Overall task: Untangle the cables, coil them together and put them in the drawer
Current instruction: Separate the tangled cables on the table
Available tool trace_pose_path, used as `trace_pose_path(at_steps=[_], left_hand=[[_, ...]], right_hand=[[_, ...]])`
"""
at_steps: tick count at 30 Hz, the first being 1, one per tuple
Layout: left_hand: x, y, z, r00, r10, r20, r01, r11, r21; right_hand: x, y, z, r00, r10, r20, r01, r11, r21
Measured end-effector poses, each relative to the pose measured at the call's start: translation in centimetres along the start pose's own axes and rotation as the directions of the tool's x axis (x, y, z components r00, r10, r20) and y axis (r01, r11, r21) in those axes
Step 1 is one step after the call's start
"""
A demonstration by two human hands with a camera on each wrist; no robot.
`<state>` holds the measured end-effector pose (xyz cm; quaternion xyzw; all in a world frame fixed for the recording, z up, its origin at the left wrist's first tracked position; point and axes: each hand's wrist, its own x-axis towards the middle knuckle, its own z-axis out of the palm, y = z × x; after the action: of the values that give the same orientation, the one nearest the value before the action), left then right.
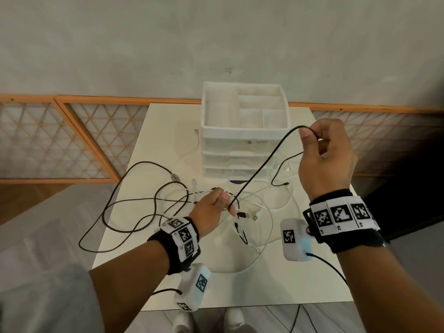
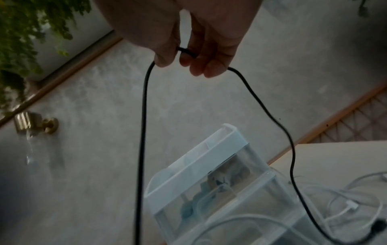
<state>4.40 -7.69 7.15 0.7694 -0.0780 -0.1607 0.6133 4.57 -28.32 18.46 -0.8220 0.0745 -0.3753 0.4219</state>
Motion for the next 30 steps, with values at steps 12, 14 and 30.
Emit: trace_pose_path(at_steps=[12, 14, 30], left_hand=[[1.7, 4.6, -0.6, 0.999, -0.041, -0.002, 0.041, 0.989, 0.141], [2.0, 5.6, -0.9, 0.999, 0.014, 0.04, -0.022, 0.979, 0.205], [0.8, 4.2, 0.9, 0.957, -0.266, 0.112, 0.272, 0.961, -0.043]], right_hand=[[0.9, 2.6, -1.5, 0.919, 0.315, 0.238, -0.17, 0.86, -0.481], [0.5, 1.6, -2.0, 0.935, 0.264, 0.235, -0.128, 0.872, -0.472], [-0.6, 3.5, -0.2, 0.879, 0.14, 0.456, -0.013, 0.963, -0.271]])
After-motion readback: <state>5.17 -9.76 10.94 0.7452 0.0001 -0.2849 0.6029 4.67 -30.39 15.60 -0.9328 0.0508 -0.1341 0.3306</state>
